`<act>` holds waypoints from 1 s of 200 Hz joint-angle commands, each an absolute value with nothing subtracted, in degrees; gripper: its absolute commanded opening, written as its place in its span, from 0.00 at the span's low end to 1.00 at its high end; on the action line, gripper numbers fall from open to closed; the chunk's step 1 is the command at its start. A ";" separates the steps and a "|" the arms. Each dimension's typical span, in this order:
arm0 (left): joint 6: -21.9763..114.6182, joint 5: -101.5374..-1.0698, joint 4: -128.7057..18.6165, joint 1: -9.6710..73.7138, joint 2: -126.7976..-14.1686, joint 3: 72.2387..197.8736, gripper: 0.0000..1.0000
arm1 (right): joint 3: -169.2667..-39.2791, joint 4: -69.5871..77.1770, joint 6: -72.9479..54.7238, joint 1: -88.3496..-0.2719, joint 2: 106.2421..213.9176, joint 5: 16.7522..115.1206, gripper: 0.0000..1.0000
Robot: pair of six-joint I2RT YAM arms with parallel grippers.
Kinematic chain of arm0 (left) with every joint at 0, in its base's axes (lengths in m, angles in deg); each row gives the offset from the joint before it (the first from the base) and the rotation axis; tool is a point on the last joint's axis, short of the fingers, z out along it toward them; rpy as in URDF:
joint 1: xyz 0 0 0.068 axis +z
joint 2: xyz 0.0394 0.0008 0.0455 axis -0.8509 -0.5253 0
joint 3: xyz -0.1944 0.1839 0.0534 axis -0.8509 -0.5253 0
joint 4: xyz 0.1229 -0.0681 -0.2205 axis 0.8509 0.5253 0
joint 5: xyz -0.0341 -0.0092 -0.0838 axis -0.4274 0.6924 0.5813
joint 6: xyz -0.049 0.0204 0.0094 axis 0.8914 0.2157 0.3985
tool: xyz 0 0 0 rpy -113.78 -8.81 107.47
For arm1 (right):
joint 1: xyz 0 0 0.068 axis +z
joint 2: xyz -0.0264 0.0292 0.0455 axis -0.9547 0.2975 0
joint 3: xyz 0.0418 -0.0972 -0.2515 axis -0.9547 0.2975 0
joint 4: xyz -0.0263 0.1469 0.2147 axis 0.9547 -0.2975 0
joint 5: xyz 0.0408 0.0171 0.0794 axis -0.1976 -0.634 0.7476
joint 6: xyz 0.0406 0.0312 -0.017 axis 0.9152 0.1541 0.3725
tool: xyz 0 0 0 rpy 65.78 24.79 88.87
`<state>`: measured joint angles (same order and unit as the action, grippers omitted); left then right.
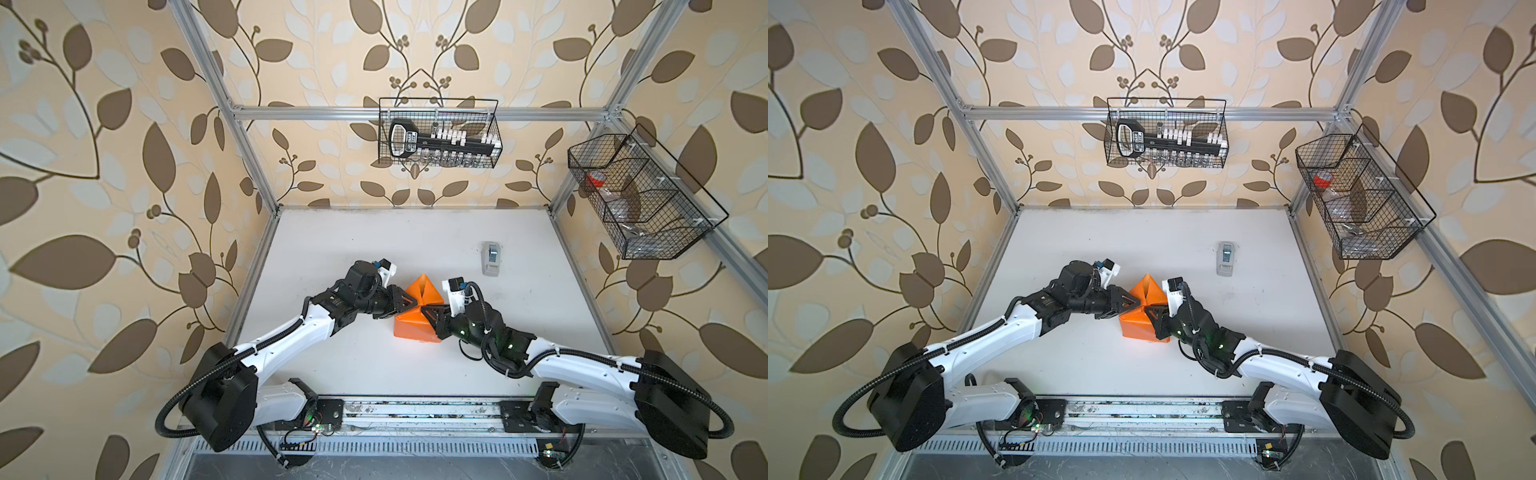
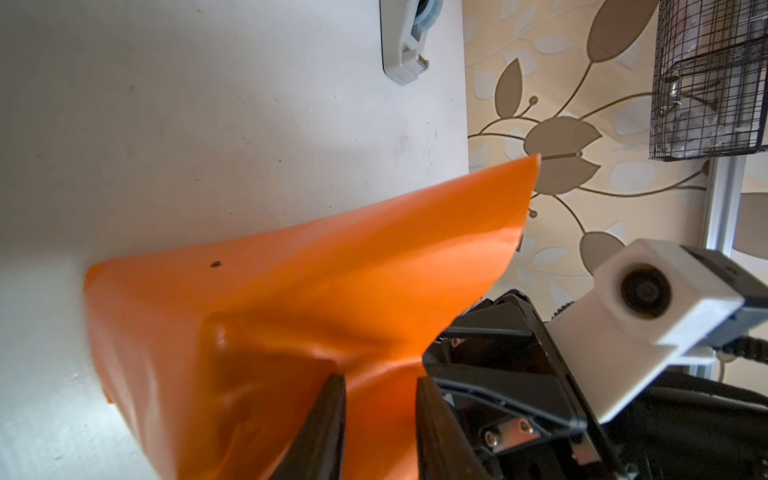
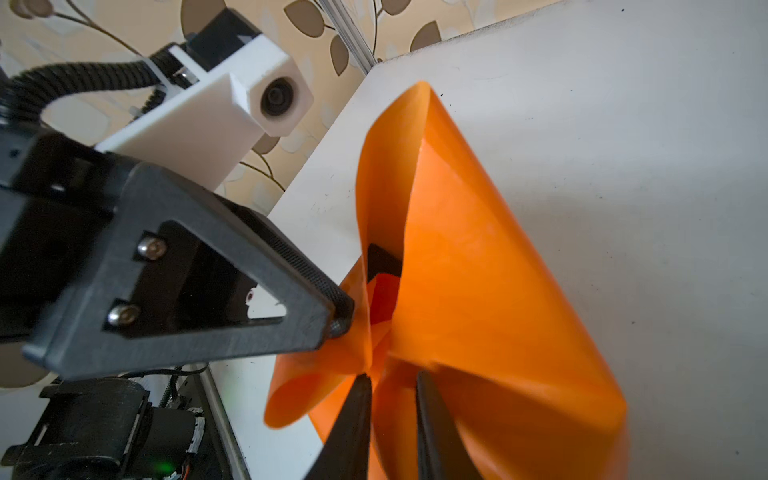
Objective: Wrap the gift box in paper
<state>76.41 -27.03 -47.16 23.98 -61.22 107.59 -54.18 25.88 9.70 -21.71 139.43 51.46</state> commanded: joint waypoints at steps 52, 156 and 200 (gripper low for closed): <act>77.70 -23.62 -42.38 20.07 -69.67 112.39 0.32 | -51.23 22.54 10.82 -21.89 139.01 54.92 0.21; 73.86 -25.33 -34.30 19.83 -74.96 111.74 0.31 | -54.29 12.33 11.99 -32.76 124.04 64.69 0.26; 73.84 -25.78 -33.94 19.66 -74.68 111.86 0.31 | -61.44 9.58 9.60 -48.29 134.36 77.28 0.26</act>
